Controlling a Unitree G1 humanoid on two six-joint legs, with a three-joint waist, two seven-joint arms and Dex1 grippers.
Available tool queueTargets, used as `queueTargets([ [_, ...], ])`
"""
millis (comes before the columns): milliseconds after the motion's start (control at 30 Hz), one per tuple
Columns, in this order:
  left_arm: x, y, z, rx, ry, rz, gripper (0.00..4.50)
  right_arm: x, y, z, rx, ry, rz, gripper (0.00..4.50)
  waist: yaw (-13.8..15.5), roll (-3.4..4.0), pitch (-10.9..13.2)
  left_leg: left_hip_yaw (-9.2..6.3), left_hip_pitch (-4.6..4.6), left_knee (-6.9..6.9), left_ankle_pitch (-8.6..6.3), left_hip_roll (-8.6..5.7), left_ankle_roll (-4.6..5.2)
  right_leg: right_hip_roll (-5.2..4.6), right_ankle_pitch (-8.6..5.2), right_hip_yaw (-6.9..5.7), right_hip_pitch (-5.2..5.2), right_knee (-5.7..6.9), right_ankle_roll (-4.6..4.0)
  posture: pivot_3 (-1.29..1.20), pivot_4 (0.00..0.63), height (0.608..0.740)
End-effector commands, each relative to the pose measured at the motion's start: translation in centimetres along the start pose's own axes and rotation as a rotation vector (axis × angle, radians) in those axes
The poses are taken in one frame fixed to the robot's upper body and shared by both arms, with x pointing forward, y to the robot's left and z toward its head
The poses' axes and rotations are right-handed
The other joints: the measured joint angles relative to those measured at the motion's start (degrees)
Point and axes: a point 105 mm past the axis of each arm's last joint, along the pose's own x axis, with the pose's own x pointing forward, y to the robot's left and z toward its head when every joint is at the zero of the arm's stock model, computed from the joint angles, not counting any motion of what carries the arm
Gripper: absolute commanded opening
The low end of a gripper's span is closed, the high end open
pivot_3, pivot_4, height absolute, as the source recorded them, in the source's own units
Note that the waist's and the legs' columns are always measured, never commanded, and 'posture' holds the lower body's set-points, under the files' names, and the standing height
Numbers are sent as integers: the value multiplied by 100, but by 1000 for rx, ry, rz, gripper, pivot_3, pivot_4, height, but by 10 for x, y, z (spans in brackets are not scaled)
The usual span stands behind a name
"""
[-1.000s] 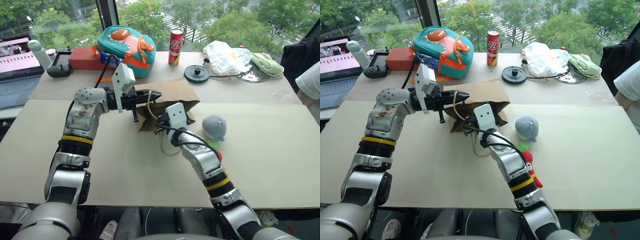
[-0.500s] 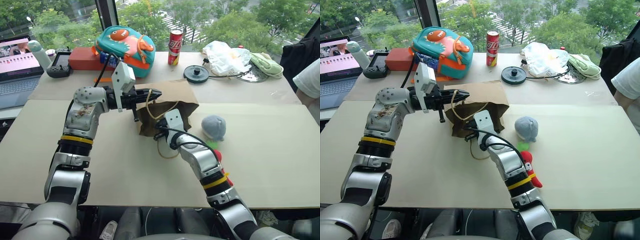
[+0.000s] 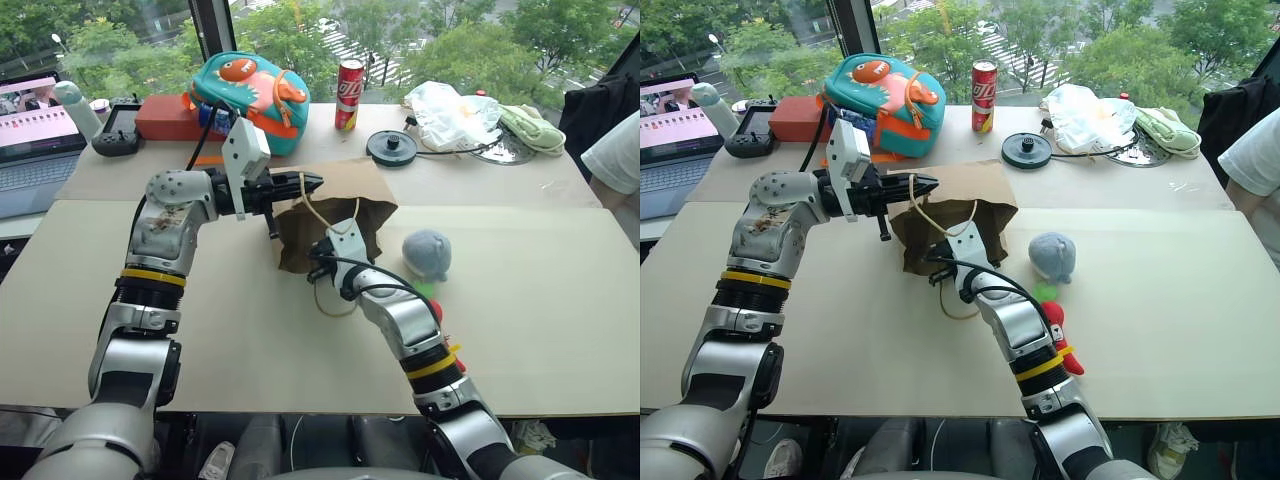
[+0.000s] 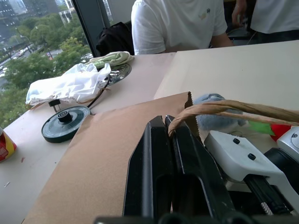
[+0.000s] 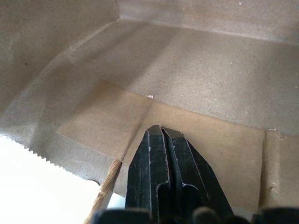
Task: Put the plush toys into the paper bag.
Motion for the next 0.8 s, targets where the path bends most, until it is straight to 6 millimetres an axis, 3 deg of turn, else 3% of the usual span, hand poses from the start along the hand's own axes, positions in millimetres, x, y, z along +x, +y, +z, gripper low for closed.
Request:
queueTargets([
  [33, -1, 0, 9, 30, -21, 3, 0, -17, -4, 29, 9, -122, 8, 42, 2, 0, 0, 0, -5, 0, 0, 0, 0, -1, 0, 0, -3, -1, 0, 0, 150, 739],
  [400, 1, 0, 9, 15, -28, 8, 0, -62, -13, 42, 12, -171, -4, 42, 2, 0, 0, -1, -8, -1, 0, 0, 0, 1, 0, 0, -9, -2, 1, 0, 150, 739],
  [633, 0, 1, 10, 12, -31, 11, 0, -117, -62, 50, 57, -198, -156, 42, 43, 0, 0, -4, -13, 1, 0, -6, 0, -4, -1, -1, -4, -7, 2, 0, 150, 739],
  [800, 0, 1, 9, 8, -31, 10, 0, -142, -93, 44, 15, -127, -295, 1450, 16, 0, 0, -3, -11, 0, 0, -6, 0, -4, -1, 0, -4, -9, 2, 0, 150, 739],
])
